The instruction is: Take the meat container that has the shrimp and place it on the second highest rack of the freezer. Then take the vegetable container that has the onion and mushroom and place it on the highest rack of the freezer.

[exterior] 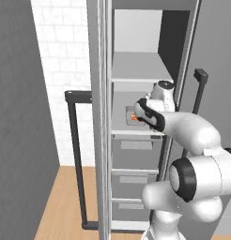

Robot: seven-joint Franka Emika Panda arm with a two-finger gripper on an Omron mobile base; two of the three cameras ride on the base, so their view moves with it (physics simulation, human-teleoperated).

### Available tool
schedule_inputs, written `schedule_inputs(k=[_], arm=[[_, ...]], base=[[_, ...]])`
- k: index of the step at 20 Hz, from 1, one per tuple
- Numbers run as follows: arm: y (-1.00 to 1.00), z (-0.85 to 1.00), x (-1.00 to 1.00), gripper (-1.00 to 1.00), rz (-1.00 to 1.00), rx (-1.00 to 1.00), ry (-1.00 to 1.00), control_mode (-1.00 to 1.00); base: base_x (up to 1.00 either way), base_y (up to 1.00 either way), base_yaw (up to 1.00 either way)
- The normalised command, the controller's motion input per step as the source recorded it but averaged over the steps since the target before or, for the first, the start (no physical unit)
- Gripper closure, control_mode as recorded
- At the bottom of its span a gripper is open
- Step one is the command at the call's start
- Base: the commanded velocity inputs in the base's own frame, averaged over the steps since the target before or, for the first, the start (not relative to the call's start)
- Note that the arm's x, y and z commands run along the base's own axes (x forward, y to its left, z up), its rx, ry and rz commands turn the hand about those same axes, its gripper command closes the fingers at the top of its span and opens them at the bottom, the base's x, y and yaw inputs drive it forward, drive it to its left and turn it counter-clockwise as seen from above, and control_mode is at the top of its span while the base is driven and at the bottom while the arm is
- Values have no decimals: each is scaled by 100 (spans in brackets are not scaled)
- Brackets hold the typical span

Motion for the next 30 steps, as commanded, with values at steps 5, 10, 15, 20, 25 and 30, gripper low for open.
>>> schedule_inputs(k=[5, 10, 15, 20, 25, 30], arm=[[0, 57, -100, -100, 2, -1, 9, -100], [0, 16, -100, -100, 1, -2, 5, -100], [0, 0, -100, -100, 0, -1, 3, -100], [-1, 0, -100, -100, 0, 0, 3, -100], [-1, 1, -84, -100, 1, 0, 0, -100], [0, 0, 0, -100, 0, 0, 0, -100]], base=[[0, 0, 0], [0, 0, 0], [0, 0, 0], [0, 0, 0], [0, 0, 0], [0, 0, 0]])
